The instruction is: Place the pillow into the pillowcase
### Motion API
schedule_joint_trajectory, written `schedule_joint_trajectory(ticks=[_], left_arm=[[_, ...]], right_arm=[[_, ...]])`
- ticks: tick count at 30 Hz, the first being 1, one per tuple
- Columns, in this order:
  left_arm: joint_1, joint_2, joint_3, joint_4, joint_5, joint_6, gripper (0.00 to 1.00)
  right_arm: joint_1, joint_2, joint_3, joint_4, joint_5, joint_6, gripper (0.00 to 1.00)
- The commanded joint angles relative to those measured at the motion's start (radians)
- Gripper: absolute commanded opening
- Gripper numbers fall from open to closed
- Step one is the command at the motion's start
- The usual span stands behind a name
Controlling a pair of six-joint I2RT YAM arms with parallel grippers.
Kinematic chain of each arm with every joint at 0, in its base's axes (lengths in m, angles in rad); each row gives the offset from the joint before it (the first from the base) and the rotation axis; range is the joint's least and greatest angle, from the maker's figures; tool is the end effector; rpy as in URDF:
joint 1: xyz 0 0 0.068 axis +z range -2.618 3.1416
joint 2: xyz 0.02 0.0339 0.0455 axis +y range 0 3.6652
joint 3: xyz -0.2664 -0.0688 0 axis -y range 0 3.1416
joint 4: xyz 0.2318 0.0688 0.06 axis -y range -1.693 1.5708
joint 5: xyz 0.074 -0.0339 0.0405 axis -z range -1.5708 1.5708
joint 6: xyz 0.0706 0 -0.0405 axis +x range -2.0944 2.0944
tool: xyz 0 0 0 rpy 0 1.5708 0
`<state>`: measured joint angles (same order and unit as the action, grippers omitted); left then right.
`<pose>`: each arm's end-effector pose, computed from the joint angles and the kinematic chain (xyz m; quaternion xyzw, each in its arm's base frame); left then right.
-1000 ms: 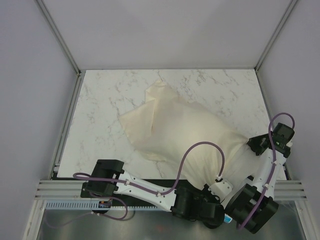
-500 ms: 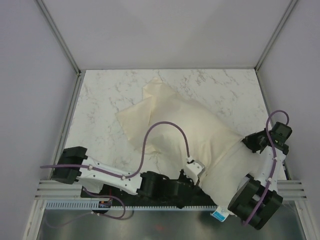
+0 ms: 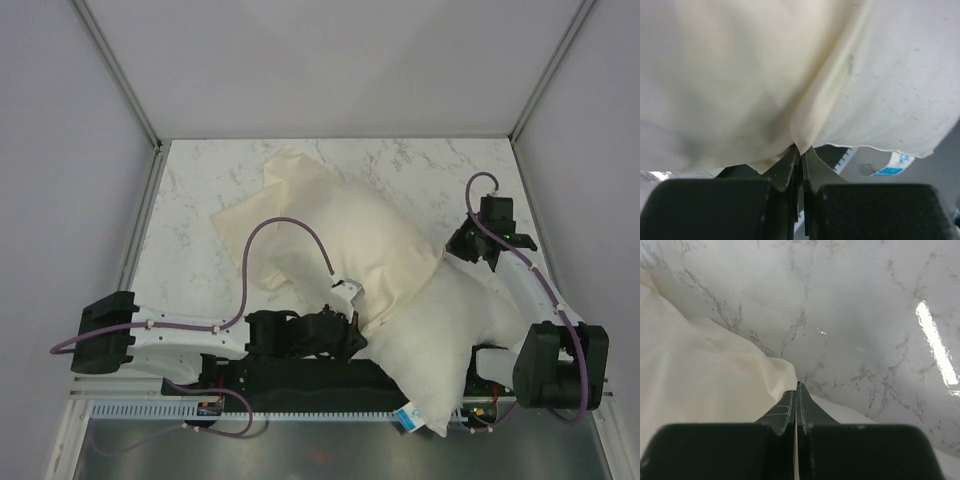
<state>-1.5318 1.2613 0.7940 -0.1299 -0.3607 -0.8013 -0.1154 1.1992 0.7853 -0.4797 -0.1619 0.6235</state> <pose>0.0362 -0.2875 0.2376 0.2322 0.8421 -0.3608 0.3268 0.2493 -0.0174 0.2115 0.3144 0.8864 0.1570 0.3013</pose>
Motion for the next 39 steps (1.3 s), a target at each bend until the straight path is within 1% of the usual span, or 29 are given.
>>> schedule_joint_trajectory(ticks=[1,2,4,5,8,10,12,14,16,18,19,20,21,22,23,24,25,26,27,28,29,30,31,32,33,35,36,38,39], left_arm=[[0.139,-0.036,-0.186,0.224,0.247,-0.067,0.07],[0.166,-0.028,-0.205,0.258,0.265,-0.070,0.07],[0.191,0.019,-0.190,0.228,0.229,-0.056,0.06],[0.191,0.039,-0.176,0.208,0.211,-0.053,0.06],[0.191,0.137,-0.124,0.176,0.198,-0.053,0.06],[0.191,0.203,-0.072,0.158,0.209,-0.067,0.06],[0.191,0.288,-0.029,0.162,0.223,-0.093,0.04],[0.191,0.341,-0.004,0.180,0.247,-0.099,0.02],[0.196,0.354,0.036,0.185,0.256,-0.098,0.02],[0.234,0.330,0.072,0.185,0.310,-0.075,0.02],[0.260,0.314,0.082,0.185,0.342,-0.066,0.02],[0.328,0.294,0.088,0.190,0.432,-0.058,0.02],[0.373,0.247,0.100,0.194,0.486,-0.043,0.02],[0.462,0.228,0.112,0.194,0.538,-0.035,0.02],[0.508,0.210,0.157,0.190,0.595,-0.027,0.02],[0.550,0.195,0.190,0.146,0.682,-0.004,0.02],[0.618,0.193,0.229,0.104,0.707,0.011,0.02],[0.645,0.193,0.273,0.019,0.736,0.026,0.02],[0.671,0.196,0.357,-0.014,0.750,0.055,0.02],[0.724,0.205,0.396,-0.037,0.802,0.062,0.02],[0.754,0.211,0.427,-0.062,0.836,0.062,0.02],[0.786,0.216,0.477,-0.065,0.873,0.050,0.02],[0.847,0.217,0.500,-0.071,0.905,0.041,0.02],[0.877,0.217,0.545,-0.074,0.954,0.025,0.02],[0.903,0.216,0.566,-0.094,0.973,0.022,0.02],[0.975,0.210,0.628,-0.122,1.023,0.011,0.02],[0.998,0.205,0.640,-0.131,1.043,0.002,0.02],[1.074,0.181,0.671,-0.131,1.115,-0.034,0.02],[1.099,0.168,0.682,-0.131,1.134,-0.045,0.02]], right_arm=[[0.139,0.030,0.046,0.066,0.156,-0.090,0.00],[0.196,0.036,0.040,0.047,0.271,-0.093,0.00],[0.223,0.033,0.023,0.010,0.367,-0.097,0.00],[0.227,0.030,-0.001,0.004,0.453,-0.097,0.00],[0.232,0.045,-0.029,-0.029,0.560,-0.071,0.00],[0.290,0.075,-0.046,-0.031,0.564,-0.042,0.00],[0.344,0.100,-0.050,-0.031,0.516,-0.028,0.00],[0.442,0.117,-0.052,-0.031,0.483,-0.004,0.00],[0.550,0.115,-0.031,-0.037,0.435,0.007,0.00],[0.598,0.109,0.005,-0.066,0.368,0.008,0.00],[0.627,0.102,0.059,-0.083,0.349,0.005,0.00],[0.637,0.097,0.090,-0.100,0.326,-0.013,0.00],[0.643,0.091,0.126,-0.132,0.297,-0.019,0.00],[0.648,0.086,0.199,-0.146,0.244,-0.028,0.00],[0.649,0.086,0.241,-0.161,0.216,-0.045,0.00],[0.649,0.091,0.283,-0.187,0.190,-0.056,0.00],[0.651,0.111,0.372,-0.198,0.132,-0.067,0.00],[0.651,0.131,0.425,-0.213,0.113,-0.076,0.00],[0.649,0.154,0.478,-0.258,0.101,-0.087,0.00],[0.651,0.199,0.584,-0.275,0.069,-0.093,0.00],[0.651,0.221,0.632,-0.289,0.052,-0.097,0.00],[0.651,0.265,0.731,-0.306,0.030,-0.102,0.00],[0.651,0.292,0.790,-0.324,0.019,-0.100,0.00],[0.651,0.318,0.852,-0.374,0.016,-0.100,0.00],[0.651,0.373,0.984,-0.401,0.019,-0.102,0.00],[0.649,0.428,1.116,-0.456,0.031,-0.105,0.00],[0.648,0.480,1.246,-0.508,0.029,-0.102,0.00],[0.642,0.528,1.377,-0.586,0.010,-0.096,0.00],[0.626,0.569,1.498,-0.606,0.002,-0.093,0.00]])
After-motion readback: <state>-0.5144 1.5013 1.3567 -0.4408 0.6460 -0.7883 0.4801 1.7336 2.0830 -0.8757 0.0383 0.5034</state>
